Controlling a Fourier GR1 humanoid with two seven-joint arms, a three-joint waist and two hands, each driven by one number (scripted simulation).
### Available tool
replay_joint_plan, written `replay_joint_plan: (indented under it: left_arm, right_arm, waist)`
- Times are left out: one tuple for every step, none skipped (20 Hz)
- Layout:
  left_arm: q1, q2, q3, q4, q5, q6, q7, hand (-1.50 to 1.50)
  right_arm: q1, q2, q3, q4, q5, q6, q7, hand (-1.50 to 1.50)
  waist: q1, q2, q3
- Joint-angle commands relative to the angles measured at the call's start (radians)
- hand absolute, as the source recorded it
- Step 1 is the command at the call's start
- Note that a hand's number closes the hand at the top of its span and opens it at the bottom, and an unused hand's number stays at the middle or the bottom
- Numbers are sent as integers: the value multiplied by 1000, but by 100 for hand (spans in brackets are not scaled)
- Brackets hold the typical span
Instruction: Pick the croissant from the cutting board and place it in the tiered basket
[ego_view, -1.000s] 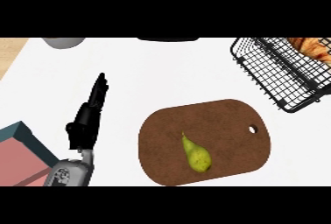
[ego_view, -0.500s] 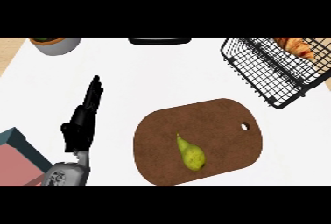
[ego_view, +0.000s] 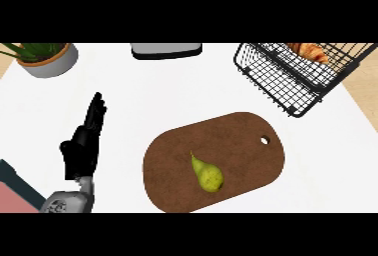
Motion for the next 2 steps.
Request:
replay_joint_plan:
  left_arm:
    - [31, -6, 3, 0, 2, 8, 1, 0]
    - [42, 3, 11, 10, 4, 5, -3, 0]
  right_arm:
    - [-3, 36, -21, 0, -21, -135, 158, -150]
    - [15, 52, -28, 0, -28, -145, 150, -150]
  waist:
    - [-33, -23, 0]
    - [-38, -20, 0]
